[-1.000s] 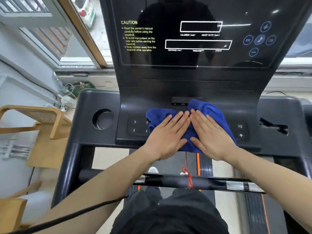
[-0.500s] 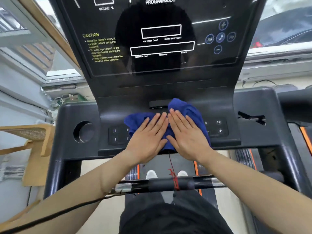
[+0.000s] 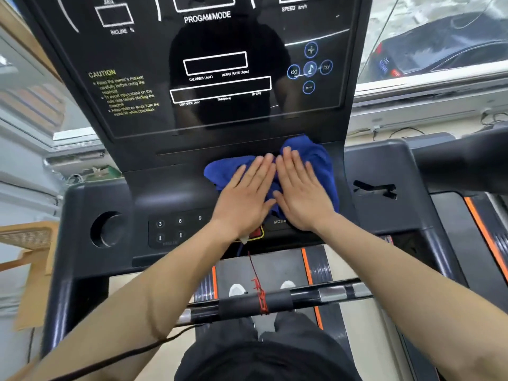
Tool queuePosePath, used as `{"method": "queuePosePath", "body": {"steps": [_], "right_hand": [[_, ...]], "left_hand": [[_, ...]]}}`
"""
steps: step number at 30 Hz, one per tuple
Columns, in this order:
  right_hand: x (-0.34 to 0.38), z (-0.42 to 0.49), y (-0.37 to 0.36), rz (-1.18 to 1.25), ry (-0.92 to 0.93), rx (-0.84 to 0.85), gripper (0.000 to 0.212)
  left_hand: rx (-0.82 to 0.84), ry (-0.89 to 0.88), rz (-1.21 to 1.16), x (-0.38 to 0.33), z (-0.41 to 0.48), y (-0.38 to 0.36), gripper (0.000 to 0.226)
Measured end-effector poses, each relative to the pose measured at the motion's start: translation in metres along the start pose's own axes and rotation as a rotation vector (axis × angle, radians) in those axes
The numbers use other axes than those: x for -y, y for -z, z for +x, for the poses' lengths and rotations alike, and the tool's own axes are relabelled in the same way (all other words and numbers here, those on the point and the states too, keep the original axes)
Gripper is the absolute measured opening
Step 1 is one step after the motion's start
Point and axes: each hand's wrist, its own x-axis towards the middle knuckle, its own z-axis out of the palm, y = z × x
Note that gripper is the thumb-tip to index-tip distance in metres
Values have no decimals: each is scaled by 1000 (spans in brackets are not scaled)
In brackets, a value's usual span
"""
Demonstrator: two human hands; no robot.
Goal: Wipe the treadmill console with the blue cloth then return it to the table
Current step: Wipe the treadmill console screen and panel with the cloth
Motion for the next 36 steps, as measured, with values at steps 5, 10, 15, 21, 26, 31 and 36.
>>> {"method": "queuePosePath", "body": {"steps": [5, 10, 15, 21, 26, 31, 36], "right_hand": [[14, -18, -9, -7, 164, 59, 68], [22, -57, -15, -5, 264, 101, 66], [81, -4, -15, 7, 441, 200, 71], [139, 24, -24, -71, 417, 188, 73], [119, -15, -33, -86, 398, 111, 73], [107, -63, -44, -27, 214, 47, 73], [105, -83, -33, 82, 150, 17, 72]], "left_hand": [[-7, -48, -74, 28, -41, -2, 64], [-10, -146, -183, 30, -83, -18, 56], [27, 23, -156, 80, -122, -25, 58], [59, 226, -116, 112, -138, -25, 61], [-21, 91, -190, 81, -146, -22, 60], [-224, -38, -318, 71, -123, -16, 40], [-128, 46, -424, 48, -114, -7, 33]]}}
